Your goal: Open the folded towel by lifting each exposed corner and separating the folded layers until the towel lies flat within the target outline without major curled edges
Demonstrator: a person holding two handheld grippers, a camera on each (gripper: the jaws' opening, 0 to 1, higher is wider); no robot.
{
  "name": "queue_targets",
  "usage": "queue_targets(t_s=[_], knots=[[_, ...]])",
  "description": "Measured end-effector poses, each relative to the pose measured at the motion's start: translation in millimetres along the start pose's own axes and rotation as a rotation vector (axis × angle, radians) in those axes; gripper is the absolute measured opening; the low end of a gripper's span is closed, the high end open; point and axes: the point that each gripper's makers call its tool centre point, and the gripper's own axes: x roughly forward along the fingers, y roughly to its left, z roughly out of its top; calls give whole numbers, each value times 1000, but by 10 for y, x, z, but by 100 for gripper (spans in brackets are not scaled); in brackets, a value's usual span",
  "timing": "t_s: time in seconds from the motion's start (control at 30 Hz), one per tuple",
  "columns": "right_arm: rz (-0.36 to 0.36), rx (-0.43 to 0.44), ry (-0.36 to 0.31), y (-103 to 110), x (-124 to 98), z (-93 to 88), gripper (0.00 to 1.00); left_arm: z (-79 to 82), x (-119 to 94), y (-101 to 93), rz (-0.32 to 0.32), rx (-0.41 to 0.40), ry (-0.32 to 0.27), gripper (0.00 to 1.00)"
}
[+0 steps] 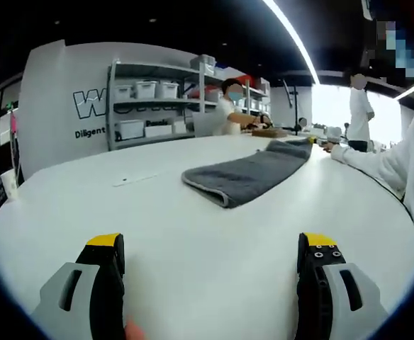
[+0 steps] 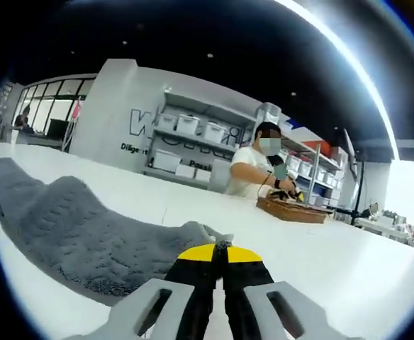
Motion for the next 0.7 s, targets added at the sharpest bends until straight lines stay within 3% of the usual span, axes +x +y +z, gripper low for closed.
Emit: queue_targets(t_s=[0.17,0.53,0.63,0.7], knots=[[-43,52,22,-187,-9,-99,0,-11,-9,-8,8,-7,-3,100],[-80,17,45,-321,-7,-204,2,-3,-21,-47,17,-11,-16,100],[-92,14,41,-347,-20,-194,10,-5,-23,-57,15,-9,-15,100],[-121,23,49,-417,-60,-210,25,1,-28,-57,17,-10,-18,100]])
